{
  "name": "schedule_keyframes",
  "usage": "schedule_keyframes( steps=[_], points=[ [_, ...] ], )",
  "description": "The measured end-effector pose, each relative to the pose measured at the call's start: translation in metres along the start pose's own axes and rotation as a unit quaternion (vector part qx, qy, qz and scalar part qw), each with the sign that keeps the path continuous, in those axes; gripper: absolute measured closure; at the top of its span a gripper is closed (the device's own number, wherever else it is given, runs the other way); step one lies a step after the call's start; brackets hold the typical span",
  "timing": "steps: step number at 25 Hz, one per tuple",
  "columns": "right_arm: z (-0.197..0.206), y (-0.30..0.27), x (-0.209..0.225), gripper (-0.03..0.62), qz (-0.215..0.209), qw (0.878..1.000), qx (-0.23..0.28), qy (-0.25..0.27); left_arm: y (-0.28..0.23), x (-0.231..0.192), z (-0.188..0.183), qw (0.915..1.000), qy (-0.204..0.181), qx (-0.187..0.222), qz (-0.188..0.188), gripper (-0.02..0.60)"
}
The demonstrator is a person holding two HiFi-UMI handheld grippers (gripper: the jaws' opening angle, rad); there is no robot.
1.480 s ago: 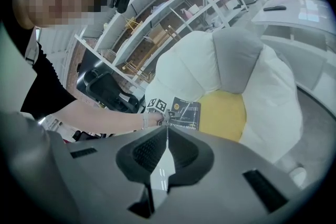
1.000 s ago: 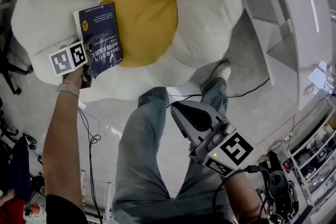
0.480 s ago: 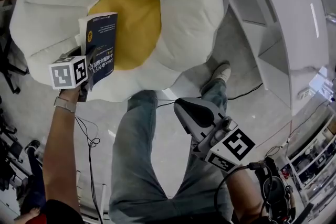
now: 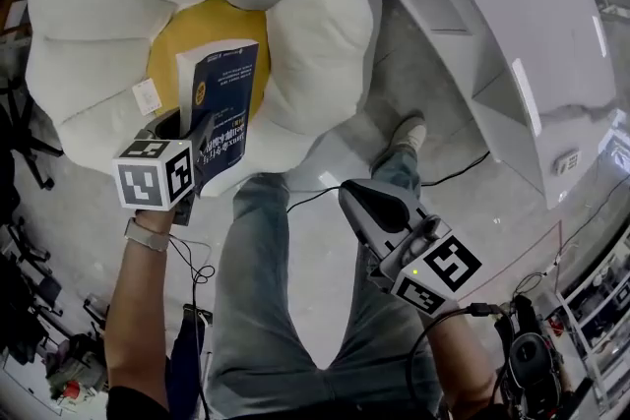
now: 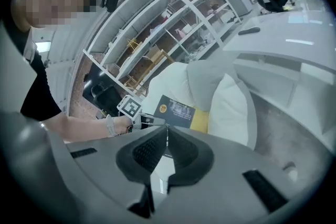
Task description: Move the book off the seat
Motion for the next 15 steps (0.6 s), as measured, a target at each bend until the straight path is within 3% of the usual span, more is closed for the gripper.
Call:
schedule_keyframes(
  steps=[15],
  points=[
    [-0.037, 0.097, 0.068, 0.580, 0.055, 0.994, 0.085, -0.046, 0.031, 0.183, -0.095, 0.9939, -0.090, 0.009, 0.063, 0.411]
  ],
)
Point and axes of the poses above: the fingertips, and each gripper's own axes: y backward along the fingers, x to its right, z out of its underside, the point moved 2 cm from there along y, backward along the fingers, and after that the axes turned 2 degrees about z, right-handed, at the moved point
